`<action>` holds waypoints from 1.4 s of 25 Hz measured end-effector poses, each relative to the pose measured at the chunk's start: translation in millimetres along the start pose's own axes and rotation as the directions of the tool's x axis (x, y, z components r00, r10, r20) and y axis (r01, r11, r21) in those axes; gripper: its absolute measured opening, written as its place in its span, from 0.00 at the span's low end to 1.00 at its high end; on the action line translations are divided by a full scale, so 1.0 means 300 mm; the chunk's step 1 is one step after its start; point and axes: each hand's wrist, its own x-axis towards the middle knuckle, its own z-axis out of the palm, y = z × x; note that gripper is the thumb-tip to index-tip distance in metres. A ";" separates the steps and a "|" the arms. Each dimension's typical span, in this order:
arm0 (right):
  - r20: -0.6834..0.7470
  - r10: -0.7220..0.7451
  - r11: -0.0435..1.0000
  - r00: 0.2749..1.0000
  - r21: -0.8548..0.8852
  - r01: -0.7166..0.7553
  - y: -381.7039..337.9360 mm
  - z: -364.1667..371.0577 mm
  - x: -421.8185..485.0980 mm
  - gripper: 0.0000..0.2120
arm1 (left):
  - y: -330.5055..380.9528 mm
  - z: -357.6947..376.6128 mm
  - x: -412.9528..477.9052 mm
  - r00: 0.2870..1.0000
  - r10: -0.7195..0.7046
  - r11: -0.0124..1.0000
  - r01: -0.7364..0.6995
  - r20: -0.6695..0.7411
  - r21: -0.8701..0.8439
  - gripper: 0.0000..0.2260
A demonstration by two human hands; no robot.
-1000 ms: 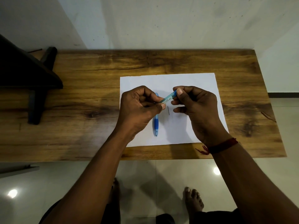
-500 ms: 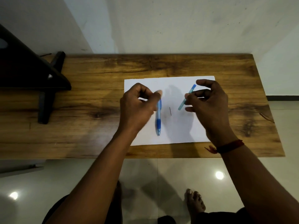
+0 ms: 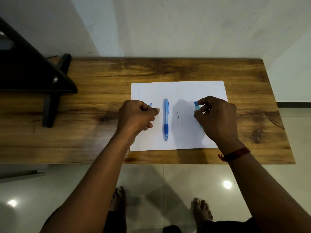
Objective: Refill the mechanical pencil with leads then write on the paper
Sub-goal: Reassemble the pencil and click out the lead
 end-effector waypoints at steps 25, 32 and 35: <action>0.238 -0.171 0.946 0.956 -0.231 0.227 0.010 0.123 0.010 0.14 | -0.017 0.129 -0.046 0.994 0.110 0.975 -0.105 -0.018 0.195 0.12; 0.249 -0.176 0.947 0.952 -0.221 0.233 0.007 0.119 0.011 0.11 | -0.023 0.132 -0.041 0.994 0.108 0.973 -0.103 -0.016 0.205 0.12; 0.239 -0.181 0.947 0.954 -0.220 0.235 0.006 0.123 0.009 0.12 | -0.022 0.130 -0.040 0.994 0.108 0.974 -0.103 -0.015 0.202 0.12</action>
